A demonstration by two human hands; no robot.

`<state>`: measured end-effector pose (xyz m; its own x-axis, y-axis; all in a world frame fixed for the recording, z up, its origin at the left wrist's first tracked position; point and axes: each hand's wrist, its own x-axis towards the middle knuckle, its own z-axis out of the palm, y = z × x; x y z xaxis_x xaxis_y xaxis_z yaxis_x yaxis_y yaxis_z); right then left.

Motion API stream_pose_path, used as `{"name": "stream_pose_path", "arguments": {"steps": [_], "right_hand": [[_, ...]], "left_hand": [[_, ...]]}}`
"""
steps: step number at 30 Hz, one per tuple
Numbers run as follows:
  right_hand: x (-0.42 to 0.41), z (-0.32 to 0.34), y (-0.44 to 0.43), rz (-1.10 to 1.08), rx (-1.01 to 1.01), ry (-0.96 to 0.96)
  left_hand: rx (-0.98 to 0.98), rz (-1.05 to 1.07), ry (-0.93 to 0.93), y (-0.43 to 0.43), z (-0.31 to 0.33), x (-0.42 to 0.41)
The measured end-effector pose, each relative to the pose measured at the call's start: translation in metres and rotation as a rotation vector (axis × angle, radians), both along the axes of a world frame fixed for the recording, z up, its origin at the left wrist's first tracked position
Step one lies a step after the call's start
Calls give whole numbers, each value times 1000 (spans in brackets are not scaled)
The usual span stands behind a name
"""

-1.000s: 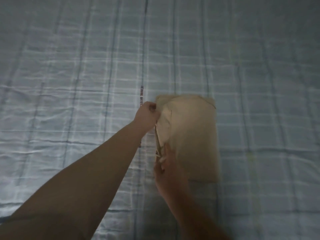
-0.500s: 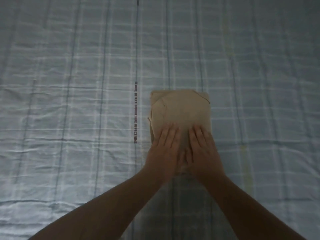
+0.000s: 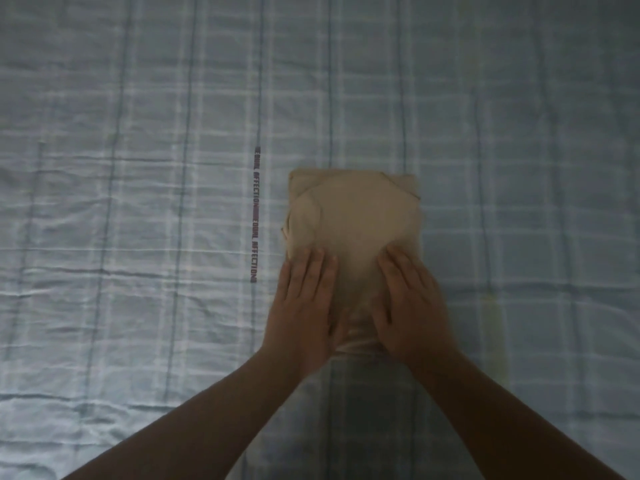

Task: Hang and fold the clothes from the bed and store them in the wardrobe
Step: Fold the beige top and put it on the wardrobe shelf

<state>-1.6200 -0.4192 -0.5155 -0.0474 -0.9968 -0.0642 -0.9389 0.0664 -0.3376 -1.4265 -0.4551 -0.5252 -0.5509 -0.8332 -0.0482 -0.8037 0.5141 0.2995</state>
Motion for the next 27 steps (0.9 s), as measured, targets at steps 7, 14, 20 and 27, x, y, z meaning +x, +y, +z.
{"name": "stream_pose_path", "arguments": {"steps": [7,14,20,27], "right_hand": [[-21,-5,-95,66,-102,86],[-33,-54,-106,99,-47,143],[-33,-34,-94,24,-86,5],[-43,10,7,309,-99,-64]], "left_hand": [[-29,67,3,-92,-3,-36],[33,69,-121,-109,-42,-38],[81,137,98,-101,-17,-28],[-4,-264,144,-11,14,24]]}}
